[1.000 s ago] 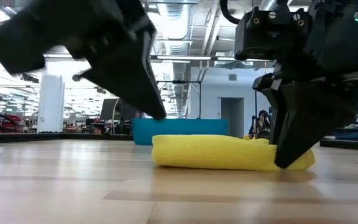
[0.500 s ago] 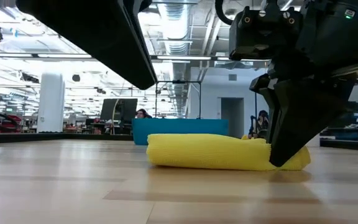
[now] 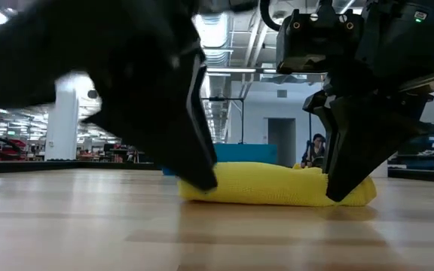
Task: Roll microfiber towels into tight, uniform cylinder then place into a basket
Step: Roll the yellow microfiber cloth
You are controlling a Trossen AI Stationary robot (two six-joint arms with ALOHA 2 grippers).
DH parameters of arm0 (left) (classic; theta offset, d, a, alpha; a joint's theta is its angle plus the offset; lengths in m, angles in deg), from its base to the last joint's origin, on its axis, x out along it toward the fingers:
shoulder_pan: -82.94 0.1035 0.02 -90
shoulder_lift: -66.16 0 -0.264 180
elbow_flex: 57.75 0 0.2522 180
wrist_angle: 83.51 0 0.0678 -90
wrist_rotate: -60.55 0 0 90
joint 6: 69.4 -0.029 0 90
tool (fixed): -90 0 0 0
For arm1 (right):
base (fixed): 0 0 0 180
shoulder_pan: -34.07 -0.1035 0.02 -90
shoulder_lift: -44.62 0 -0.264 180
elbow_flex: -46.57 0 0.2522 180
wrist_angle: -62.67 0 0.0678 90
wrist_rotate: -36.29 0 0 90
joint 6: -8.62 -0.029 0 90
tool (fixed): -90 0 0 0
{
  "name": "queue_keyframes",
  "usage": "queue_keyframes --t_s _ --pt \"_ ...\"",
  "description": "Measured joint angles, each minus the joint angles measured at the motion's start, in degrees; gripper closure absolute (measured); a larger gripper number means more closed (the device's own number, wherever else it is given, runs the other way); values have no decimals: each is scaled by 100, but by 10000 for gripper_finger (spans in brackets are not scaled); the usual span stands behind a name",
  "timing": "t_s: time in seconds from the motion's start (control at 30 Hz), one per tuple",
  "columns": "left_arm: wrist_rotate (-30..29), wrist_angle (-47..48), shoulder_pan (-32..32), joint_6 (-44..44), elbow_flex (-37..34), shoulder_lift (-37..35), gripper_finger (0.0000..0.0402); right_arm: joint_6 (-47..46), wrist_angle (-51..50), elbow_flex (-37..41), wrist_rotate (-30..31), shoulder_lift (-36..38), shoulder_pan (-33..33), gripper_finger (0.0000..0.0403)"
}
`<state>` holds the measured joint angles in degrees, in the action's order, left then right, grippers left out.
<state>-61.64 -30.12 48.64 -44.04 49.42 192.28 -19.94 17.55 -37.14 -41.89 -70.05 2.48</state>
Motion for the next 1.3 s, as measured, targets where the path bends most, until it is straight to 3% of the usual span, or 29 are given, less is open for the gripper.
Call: queue_keyframes --t_s 0.27,0.43,0.6,0.8,0.97,1.3 --pt "-837 179 52 64 4 171 229 -2 -5 0 -1 0 -14 377" --pt "-269 133 168 -164 13 225 251 -2 -13 0 -4 0 -16 381" --pt "-56 128 260 -275 24 306 282 -2 -30 -5 -108 0 -14 377" --pt "246 202 372 -276 26 293 343 -3 -109 -54 -365 1 -14 382" --pt "948 173 485 -196 37 275 392 5 -141 -244 -1226 -24 -19 381" --pt "2843 66 362 434 428 304 381 48 396 -358 -2679 -52 -52 382"
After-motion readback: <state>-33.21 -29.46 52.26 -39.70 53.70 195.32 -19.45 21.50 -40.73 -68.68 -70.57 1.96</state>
